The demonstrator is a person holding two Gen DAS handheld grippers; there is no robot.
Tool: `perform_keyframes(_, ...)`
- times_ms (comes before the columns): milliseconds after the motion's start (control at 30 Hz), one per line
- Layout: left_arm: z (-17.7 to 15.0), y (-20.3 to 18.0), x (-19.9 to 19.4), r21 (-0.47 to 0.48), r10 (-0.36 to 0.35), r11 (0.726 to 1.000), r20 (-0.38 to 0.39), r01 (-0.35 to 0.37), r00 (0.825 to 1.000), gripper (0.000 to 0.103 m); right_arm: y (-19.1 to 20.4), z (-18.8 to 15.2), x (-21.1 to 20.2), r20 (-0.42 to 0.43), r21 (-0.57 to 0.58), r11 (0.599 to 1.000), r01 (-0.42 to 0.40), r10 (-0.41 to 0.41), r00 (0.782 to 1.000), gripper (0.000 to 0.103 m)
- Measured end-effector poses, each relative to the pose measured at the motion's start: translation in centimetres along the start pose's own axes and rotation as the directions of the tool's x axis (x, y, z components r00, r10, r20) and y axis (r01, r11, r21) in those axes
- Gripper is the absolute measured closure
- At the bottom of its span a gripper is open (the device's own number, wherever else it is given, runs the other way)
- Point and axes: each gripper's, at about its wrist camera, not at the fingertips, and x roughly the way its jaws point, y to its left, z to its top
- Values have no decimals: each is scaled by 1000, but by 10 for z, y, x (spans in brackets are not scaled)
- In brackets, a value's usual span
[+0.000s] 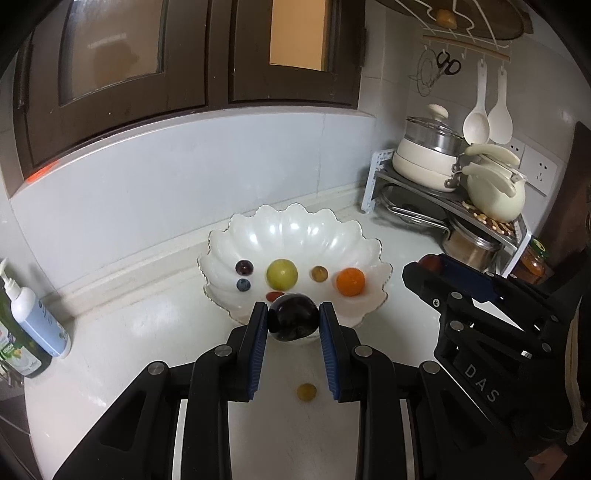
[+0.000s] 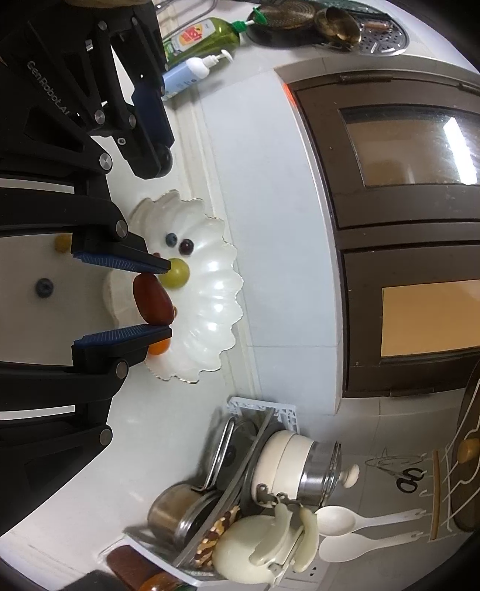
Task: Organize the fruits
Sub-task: 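Carry dark plum and red date over the white bowl with both tools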
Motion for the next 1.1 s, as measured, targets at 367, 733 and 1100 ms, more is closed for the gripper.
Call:
perform_keyframes(367, 30, 7, 31, -12, 32, 999, -33, -32, 999, 75, -10, 32, 37, -7, -15, 1000, 16, -16, 1000, 74)
perform_keyframes(733, 42, 6, 83, -18, 59, 998, -122, -62, 991, 75, -22, 44, 97, -106, -46, 998, 39, -43, 993, 74)
perform_keyframes(1100, 41, 16, 133, -43, 74, 995, -236, -87, 969, 74, -36, 34, 153, -250, -27, 999, 21, -27, 968, 74)
